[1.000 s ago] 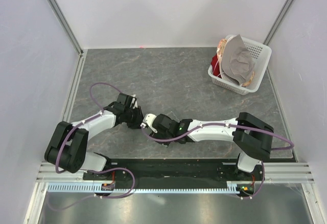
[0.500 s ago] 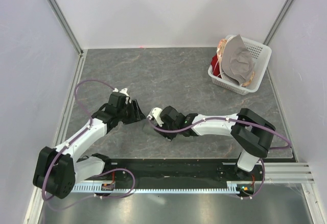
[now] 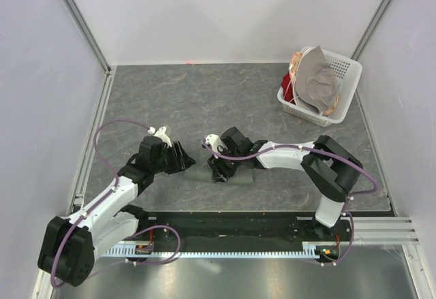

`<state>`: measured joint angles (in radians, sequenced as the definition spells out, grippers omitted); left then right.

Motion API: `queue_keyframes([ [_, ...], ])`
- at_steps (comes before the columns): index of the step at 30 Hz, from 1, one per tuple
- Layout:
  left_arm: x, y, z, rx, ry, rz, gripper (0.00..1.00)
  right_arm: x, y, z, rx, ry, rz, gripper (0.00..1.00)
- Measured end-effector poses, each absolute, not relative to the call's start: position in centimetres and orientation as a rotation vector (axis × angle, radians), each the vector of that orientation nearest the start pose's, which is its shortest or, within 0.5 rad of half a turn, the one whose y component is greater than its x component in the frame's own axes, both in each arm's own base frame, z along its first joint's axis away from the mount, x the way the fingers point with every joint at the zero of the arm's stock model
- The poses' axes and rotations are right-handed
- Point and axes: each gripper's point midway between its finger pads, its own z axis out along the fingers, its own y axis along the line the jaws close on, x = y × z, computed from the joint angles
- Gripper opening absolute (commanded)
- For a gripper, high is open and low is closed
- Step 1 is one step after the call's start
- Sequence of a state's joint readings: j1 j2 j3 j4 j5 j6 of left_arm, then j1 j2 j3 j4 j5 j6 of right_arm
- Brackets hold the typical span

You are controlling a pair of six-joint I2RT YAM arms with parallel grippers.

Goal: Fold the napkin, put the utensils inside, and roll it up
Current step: Roll the napkin with the utensil

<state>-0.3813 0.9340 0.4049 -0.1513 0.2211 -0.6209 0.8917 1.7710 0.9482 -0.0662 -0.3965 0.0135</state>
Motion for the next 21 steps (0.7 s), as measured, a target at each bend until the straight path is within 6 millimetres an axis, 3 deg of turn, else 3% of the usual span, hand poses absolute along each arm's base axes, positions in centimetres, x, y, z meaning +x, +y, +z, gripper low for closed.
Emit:
queue_keyframes([
  [6, 22.6, -16.3, 6.7, -0.174, 2.370, -0.798, 0.36, 19.6, 36.0, 2.5, -1.242, 2.268, 0.990, 0.49],
  [15, 22.1, -15.7, 3.3, -0.251, 2.501, -0.724, 0.06, 19.6, 36.0, 2.7, -1.208, 2.300, 1.089, 0.55],
  [21, 22.4, -15.8, 2.3, -0.270, 2.580, -0.690, 0.04, 19.6, 35.7, 3.2, -1.195, 2.323, 1.055, 0.68],
])
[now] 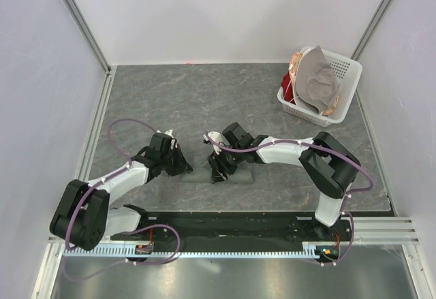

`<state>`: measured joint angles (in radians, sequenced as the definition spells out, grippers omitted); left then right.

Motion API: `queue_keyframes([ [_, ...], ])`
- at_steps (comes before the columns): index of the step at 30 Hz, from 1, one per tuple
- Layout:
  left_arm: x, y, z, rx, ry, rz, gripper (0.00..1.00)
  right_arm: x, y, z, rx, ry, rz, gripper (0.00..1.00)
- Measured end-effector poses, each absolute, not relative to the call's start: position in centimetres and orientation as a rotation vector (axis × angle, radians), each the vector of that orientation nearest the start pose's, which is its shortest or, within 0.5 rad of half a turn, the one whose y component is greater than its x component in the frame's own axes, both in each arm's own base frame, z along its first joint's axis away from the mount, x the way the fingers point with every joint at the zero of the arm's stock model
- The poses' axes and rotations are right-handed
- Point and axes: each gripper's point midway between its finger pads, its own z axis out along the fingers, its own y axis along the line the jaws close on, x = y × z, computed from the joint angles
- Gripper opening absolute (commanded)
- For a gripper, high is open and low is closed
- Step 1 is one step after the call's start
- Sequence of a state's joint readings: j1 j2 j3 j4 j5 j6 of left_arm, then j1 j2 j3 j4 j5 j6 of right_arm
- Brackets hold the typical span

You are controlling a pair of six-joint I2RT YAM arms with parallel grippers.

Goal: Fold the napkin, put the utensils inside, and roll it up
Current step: Roll the napkin with the utensil

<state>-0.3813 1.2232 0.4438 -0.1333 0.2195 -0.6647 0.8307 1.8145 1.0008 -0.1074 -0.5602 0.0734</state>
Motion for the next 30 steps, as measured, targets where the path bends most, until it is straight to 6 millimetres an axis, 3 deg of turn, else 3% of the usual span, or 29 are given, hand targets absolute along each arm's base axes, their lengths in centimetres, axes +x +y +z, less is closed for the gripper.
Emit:
queue_keyframes([
  [3, 22.8, -15.9, 2.2, -0.271, 2.606, -0.678, 0.04, 19.8, 34.9, 3.7, -1.180, 2.346, 0.991, 0.78],
  [7, 22.8, -16.0, 2.1, -0.266, 2.631, -0.669, 0.04, 20.5, 34.3, 6.2, -1.172, 2.284, 0.855, 0.82],
  [11, 22.7, -16.0, 2.1, -0.258, 2.649, -0.663, 0.04, 19.6, 35.2, 9.1, -1.243, 2.126, 0.714, 0.82],
  [13, 22.8, -16.0, 2.2, -0.254, 2.660, -0.659, 0.04, 18.7, 35.8, 9.6, -1.287, 2.073, 0.672, 0.82],
  [17, 22.8, -16.1, 2.1, -0.246, 2.680, -0.651, 0.04, 17.4, 36.1, 8.8, -1.371, 2.044, 0.592, 0.79],
  [23, 22.8, -16.1, 2.1, -0.234, 2.691, -0.649, 0.04, 17.6, 35.5, 5.9, -1.424, 2.108, 0.527, 0.75],
  [30, 22.8, -16.2, 2.2, -0.227, 2.693, -0.650, 0.10, 17.9, 35.5, 4.7, -1.439, 2.130, 0.488, 0.76],
])
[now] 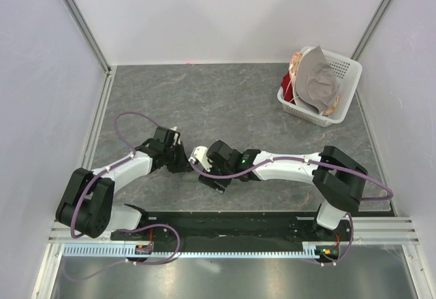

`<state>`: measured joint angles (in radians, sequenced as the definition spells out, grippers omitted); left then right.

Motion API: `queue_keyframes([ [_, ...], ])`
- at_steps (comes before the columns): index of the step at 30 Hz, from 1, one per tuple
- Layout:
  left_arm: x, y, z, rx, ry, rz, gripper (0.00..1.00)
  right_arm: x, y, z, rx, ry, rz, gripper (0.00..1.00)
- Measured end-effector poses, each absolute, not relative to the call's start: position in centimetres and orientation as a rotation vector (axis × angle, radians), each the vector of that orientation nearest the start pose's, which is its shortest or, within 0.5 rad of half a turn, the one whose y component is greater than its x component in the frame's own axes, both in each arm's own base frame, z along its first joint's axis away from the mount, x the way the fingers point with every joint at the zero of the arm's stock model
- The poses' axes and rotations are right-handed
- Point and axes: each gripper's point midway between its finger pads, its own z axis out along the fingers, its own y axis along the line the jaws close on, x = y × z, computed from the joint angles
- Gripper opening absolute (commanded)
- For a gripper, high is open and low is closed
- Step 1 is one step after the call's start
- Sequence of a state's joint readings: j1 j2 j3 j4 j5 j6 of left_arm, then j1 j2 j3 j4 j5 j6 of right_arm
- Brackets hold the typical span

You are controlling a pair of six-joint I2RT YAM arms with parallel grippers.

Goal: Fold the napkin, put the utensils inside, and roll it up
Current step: Roll the napkin with the utensil

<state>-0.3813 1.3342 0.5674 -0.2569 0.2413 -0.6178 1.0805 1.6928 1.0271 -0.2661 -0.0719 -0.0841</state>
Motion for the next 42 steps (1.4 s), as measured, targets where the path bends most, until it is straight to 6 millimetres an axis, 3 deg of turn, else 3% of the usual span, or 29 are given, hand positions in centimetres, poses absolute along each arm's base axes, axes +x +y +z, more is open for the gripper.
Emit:
queue_keyframes([
  [4, 22.8, -16.2, 2.3, -0.210, 2.695, -0.649, 0.16, 18.3, 35.4, 4.5, -1.437, 2.127, 0.457, 0.76],
  [19, 23.1, -16.3, 2.1, -0.190, 2.719, -0.638, 0.15, 20.0, 35.0, 4.9, -1.477, 2.051, 0.345, 0.80],
  [26, 23.2, -16.3, 2.4, -0.187, 2.718, -0.635, 0.18, 20.8, 34.8, 3.2, -1.520, 2.049, 0.315, 0.75],
  [29, 23.2, -16.3, 2.5, -0.184, 2.720, -0.633, 0.27, 21.6, 34.7, 3.1, -1.509, 2.058, 0.337, 0.68],
  [33, 23.7, -16.3, 2.9, -0.172, 2.710, -0.623, 0.58, 22.5, 34.6, 3.2, -1.493, 2.089, 0.409, 0.58],
  [36, 24.3, -16.2, 3.6, -0.161, 2.692, -0.601, 0.69, 22.7, 34.7, 3.1, -1.496, 2.125, 0.475, 0.56],
  [42, 25.9, -15.3, 5.9, -0.173, 2.603, -0.530, 0.71, 22.6, 34.9, 3.1, -1.490, 2.211, 0.599, 0.53],
])
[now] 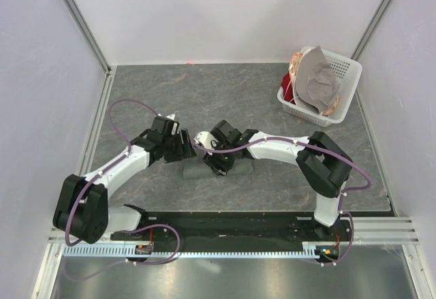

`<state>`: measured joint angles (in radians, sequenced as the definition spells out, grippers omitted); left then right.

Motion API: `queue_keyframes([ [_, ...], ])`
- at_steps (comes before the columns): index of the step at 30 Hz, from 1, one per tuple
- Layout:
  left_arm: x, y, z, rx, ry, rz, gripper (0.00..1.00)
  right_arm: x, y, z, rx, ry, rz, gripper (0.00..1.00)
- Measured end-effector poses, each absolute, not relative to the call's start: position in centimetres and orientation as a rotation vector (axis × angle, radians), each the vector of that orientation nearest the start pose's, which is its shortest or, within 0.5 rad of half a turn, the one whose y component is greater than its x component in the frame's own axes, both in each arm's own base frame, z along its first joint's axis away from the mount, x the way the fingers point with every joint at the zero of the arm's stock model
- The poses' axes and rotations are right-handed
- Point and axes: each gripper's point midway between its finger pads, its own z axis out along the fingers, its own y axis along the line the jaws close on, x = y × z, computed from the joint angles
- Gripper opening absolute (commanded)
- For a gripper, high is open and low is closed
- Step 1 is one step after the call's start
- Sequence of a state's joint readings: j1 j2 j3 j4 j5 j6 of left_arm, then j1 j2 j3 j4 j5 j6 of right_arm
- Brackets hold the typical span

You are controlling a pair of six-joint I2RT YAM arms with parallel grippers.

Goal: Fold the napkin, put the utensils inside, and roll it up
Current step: Roll the napkin with the utensil

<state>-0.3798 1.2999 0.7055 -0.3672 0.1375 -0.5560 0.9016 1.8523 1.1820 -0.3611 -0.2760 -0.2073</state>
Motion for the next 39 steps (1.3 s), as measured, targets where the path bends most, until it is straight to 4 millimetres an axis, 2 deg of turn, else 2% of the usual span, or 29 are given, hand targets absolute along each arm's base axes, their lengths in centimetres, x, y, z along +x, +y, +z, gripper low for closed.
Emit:
queue_keyframes([
  [5, 26.1, -14.3, 6.9, -0.191, 2.546, -0.487, 0.70, 22.0, 34.9, 3.2, -1.427, 2.330, 0.710, 0.53],
  [11, 24.7, -13.5, 7.1, -0.192, 2.497, -0.491, 0.69, 21.0, 34.9, 3.4, -1.342, 2.476, 0.892, 0.54],
  [18, 23.3, -14.2, 7.9, -0.146, 2.379, -0.621, 0.67, 20.5, 34.6, 2.9, -1.202, 2.626, 1.136, 0.54],
  [26, 22.4, -15.1, 6.4, -0.122, 2.375, -0.711, 0.64, 20.3, 34.5, 2.9, -1.074, 2.701, 1.406, 0.53],
  [29, 22.6, -15.4, 6.3, -0.116, 2.361, -0.730, 0.60, 20.1, 34.4, 2.9, -1.051, 2.715, 1.476, 0.53],
  [34, 23.1, -15.9, 6.2, -0.107, 2.339, -0.760, 0.46, 19.8, 34.4, 2.8, -1.011, 2.734, 1.558, 0.53],
  [39, 23.0, -16.1, 4.8, -0.115, 2.362, -0.775, 0.28, 19.9, 34.3, 2.8, -0.990, 2.744, 1.584, 0.54],
])
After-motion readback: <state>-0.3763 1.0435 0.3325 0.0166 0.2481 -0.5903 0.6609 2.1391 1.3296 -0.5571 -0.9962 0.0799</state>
